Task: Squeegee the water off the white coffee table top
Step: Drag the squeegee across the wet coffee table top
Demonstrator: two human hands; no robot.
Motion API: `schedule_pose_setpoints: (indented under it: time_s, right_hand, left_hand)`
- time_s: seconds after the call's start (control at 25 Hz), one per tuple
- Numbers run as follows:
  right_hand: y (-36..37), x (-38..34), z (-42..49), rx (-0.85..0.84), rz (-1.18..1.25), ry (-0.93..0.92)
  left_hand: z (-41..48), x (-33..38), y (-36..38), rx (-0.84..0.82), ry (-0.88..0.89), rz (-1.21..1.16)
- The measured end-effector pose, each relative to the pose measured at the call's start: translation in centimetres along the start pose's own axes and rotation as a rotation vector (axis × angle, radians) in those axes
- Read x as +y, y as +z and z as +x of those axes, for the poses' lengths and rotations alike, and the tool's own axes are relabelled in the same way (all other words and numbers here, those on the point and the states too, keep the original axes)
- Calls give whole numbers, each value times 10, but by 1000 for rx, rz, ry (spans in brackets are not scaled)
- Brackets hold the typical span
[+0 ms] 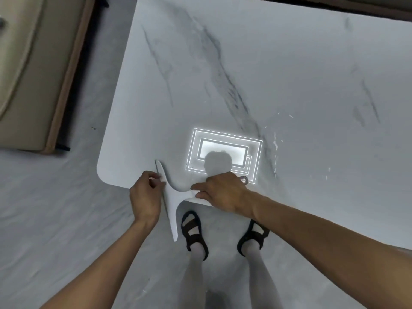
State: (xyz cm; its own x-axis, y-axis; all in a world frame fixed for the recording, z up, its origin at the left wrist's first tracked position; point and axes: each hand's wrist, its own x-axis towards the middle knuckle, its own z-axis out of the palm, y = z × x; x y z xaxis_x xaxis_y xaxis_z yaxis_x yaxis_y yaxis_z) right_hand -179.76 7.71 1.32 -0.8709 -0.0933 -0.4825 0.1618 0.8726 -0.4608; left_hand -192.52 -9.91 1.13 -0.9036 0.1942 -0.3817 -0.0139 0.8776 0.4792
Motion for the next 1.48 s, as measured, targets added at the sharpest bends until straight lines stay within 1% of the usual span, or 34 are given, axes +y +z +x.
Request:
schedule_pose_setpoints:
  time_s: [0.12, 0.24, 0.32, 0.4, 0.52, 0.64, 0.76, 0.88, 0.96, 1.04, 1.16, 1.24, 1.32, 1.4, 1.48]
  right_hand:
    - [4, -8, 19, 2, -30, 9]
    - [10, 4, 8, 55, -12, 52]
    - [16, 20, -12, 93, -4, 95]
    - [20, 48, -44, 93, 10, 160]
    - [20, 109, -101, 101, 15, 233]
    - [14, 170, -154, 136, -13, 277]
    - [1, 236, -207, 160, -57, 350]
    - [-17, 289, -253, 207, -92, 432]
    - [-28, 306, -277, 235, -123, 444]
    - [-33, 307, -286, 257, -149, 420]
    - [-20, 272, -271, 214, -104, 273]
    - [2, 235, -251, 136, -51, 146]
    - [24, 209, -236, 29, -30, 76]
    - [37, 208, -236, -3, -61, 74]
    - [37, 228, -251, 29, -109, 106]
  left_hand:
    - [6, -13, -7, -31, 6, -2]
    - [2, -10, -2, -107, 81, 43]
    - [-8, -3, 8, -169, 88, 39]
    - [-26, 10, 25, -249, 115, 78]
    - [-60, 39, 68, -354, 250, 305]
    - [-101, 81, 117, -360, 298, 405]
    - [-136, 124, 158, -412, 246, 462]
    - [-144, 147, 177, -455, 90, 453]
    - [-140, 154, 182, -530, -2, 466]
    - [-132, 160, 181, -591, -49, 477]
    - [-128, 168, 179, -534, -90, 428]
    - [-133, 167, 178, -508, -80, 384]
    - [-140, 161, 175, -454, -53, 357]
    - [-149, 156, 172, -368, 36, 387]
    - [-163, 156, 177, -347, 237, 468]
